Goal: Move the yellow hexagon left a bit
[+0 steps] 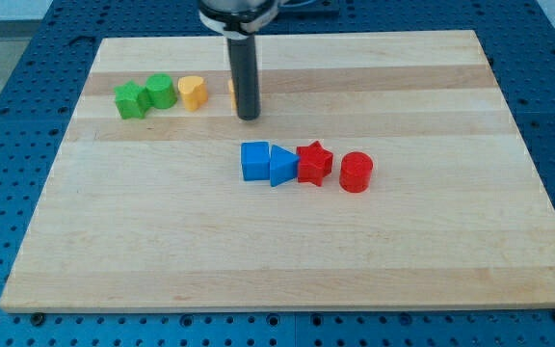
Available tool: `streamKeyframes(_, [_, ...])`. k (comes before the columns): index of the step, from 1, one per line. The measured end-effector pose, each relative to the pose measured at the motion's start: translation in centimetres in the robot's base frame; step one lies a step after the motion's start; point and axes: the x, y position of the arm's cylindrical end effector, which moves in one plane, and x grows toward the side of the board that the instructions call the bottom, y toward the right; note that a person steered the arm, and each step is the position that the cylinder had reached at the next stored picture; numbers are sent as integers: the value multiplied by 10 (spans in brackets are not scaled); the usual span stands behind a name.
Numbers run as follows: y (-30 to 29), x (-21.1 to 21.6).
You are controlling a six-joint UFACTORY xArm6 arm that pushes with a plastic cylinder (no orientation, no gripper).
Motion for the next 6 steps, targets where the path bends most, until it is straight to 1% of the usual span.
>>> streamKeyframes(1, [-4, 1])
streamKeyframes(2, [40, 13])
streamKeyframes(3, [88, -9])
streamKeyframes(4, [88, -43])
streamKeyframes(6, [26, -49])
